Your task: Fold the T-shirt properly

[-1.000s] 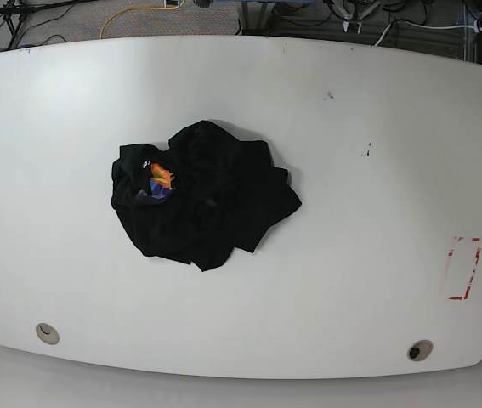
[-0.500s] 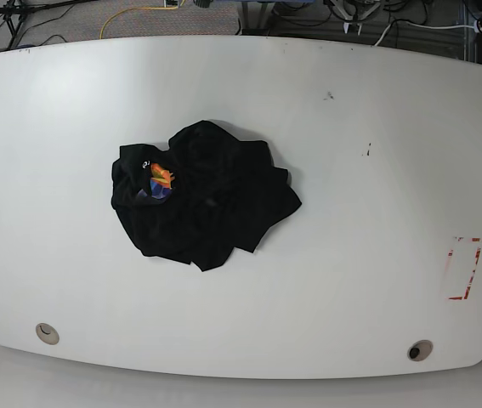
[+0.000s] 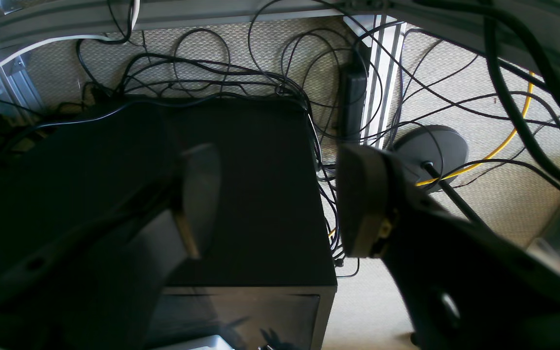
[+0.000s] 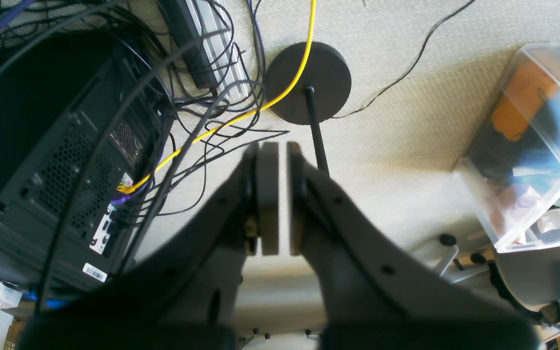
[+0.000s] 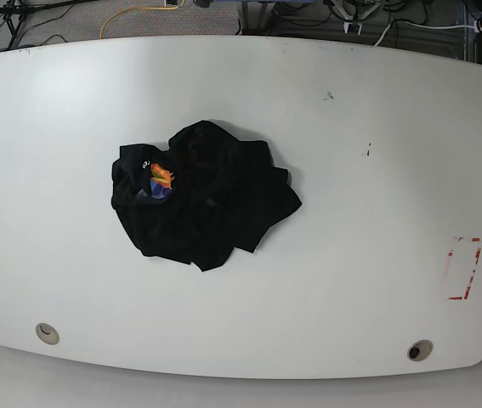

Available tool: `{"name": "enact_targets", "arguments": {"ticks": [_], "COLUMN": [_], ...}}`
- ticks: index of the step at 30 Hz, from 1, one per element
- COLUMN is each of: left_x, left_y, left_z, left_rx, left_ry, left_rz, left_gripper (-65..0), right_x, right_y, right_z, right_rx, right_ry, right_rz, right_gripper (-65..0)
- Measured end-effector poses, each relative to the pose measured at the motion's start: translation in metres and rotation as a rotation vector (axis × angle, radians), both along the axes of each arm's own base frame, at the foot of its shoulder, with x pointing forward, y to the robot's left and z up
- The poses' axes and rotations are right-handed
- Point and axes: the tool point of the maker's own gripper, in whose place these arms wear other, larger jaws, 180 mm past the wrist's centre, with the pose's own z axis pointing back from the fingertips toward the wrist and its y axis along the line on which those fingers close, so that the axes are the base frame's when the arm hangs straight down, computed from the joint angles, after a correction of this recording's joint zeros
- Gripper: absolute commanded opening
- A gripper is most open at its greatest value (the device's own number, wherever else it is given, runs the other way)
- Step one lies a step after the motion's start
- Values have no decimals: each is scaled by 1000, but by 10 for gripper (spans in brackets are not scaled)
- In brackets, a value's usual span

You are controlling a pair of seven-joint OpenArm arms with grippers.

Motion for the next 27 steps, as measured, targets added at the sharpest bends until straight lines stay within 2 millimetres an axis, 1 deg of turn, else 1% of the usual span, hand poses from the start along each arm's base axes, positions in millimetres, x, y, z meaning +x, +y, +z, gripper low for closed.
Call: {"name": "enact_targets", "arguments": {"ticks": [27], "left_x": [2], "left_y": [-2], "left_z": [0], "left_rx": [-9], "left_ry": [-9], "left_rz": [-2], "left_gripper": [-297], "right_x": [-5], "right_y": [-2], "right_z": [1], "right_rx": [-4], "right_ry": [10], "right_rz": [-2], "right_gripper": [-633]}}
